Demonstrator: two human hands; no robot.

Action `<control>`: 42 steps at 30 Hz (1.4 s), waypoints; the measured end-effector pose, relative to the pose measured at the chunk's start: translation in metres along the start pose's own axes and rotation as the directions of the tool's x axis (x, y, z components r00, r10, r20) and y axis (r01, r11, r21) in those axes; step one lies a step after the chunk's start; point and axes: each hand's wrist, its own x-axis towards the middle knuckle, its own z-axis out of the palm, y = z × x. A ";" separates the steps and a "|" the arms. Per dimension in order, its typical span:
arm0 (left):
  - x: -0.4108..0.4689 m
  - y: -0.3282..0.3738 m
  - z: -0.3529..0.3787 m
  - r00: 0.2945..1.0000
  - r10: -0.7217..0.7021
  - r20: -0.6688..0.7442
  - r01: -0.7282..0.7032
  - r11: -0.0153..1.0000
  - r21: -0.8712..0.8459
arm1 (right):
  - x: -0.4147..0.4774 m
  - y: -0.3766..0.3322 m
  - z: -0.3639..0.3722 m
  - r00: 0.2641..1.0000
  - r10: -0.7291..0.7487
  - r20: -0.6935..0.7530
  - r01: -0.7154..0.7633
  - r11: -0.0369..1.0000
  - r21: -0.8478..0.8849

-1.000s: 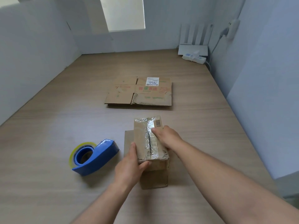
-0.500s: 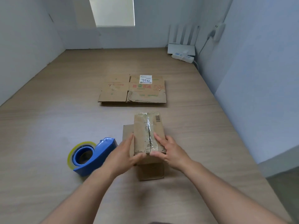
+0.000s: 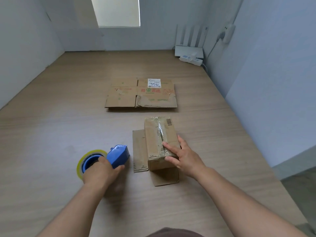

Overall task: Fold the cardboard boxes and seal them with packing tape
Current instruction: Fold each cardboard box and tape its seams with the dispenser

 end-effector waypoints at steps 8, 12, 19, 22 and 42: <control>0.018 -0.011 -0.022 0.991 0.134 0.001 -0.130 0.961 -0.245 | -0.001 -0.006 -0.022 0.996 -0.055 -0.069 0.054 0.998 -0.015; 0.001 -0.005 -0.058 0.923 0.384 -0.016 -0.337 0.788 -0.515 | -0.004 -0.025 -0.041 0.946 -0.102 -0.307 0.144 0.983 0.117; -0.029 0.031 -0.098 0.799 0.601 0.017 -0.485 0.660 -0.574 | -0.006 -0.065 -0.067 0.971 -0.171 -0.166 0.238 0.700 0.673; -0.032 0.036 -0.100 0.778 0.627 0.044 -0.487 0.645 -0.590 | -0.008 -0.064 -0.071 0.951 -0.141 -0.275 0.295 0.676 0.675; -0.009 -0.017 -0.160 0.850 0.358 0.385 -0.275 0.927 -0.254 | -0.033 0.016 -0.033 0.874 0.413 -0.257 -0.049 0.601 0.798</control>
